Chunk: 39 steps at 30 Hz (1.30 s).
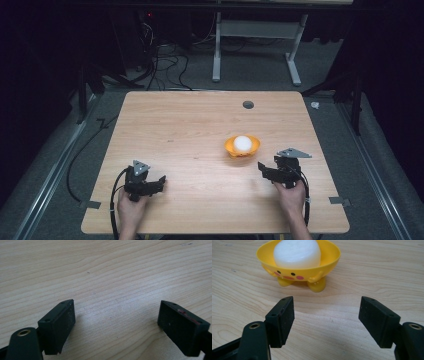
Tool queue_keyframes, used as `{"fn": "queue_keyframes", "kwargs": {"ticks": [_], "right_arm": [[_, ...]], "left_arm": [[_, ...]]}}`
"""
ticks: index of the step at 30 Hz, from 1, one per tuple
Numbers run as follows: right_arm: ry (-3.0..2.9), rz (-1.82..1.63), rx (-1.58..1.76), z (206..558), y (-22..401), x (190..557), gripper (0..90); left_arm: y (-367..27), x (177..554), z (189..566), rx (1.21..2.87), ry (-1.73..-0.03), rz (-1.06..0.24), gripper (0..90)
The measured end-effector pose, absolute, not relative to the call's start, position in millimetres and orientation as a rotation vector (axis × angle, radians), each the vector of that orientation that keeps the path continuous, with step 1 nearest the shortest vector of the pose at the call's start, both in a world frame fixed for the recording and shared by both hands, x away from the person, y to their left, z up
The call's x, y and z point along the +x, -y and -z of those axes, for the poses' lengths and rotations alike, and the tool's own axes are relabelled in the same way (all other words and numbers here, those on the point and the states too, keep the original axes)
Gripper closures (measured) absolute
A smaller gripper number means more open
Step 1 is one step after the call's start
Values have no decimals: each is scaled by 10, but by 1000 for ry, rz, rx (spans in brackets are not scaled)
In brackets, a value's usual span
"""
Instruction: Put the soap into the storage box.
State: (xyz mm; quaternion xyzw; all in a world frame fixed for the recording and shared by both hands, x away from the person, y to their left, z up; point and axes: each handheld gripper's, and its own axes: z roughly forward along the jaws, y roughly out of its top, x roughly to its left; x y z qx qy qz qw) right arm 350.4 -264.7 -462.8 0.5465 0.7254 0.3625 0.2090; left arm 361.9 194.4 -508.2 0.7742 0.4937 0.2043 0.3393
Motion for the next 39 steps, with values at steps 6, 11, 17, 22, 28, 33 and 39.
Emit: {"fn": "queue_keyframes", "kwargs": {"ticks": [6,11,17,22,28,33,39], "right_arm": [[-2030,-985,1519,4696,2615,3496,295],[-2039,-964,1520,4766,2580,3492,294],[-2041,-948,1523,4825,2551,3490,294],[-2055,-926,1513,4884,2514,3507,292],[-2062,-892,1488,4941,2465,3519,281],[-2057,-873,1480,5023,2449,3515,271],[-2070,-864,1460,5027,2428,3513,258]], "left_arm": [[-1944,3619,5083,2014,-1285,-533,150],[-1944,3619,5082,2016,-1286,-532,151],[-1944,3619,5083,2014,-1285,-532,151],[-1944,3618,5082,2015,-1286,-532,151],[-1944,3618,5082,2016,-1285,-531,151],[-1945,3617,5082,2016,-1284,-530,151],[-1945,3616,5082,2016,-1284,-530,151]]}}
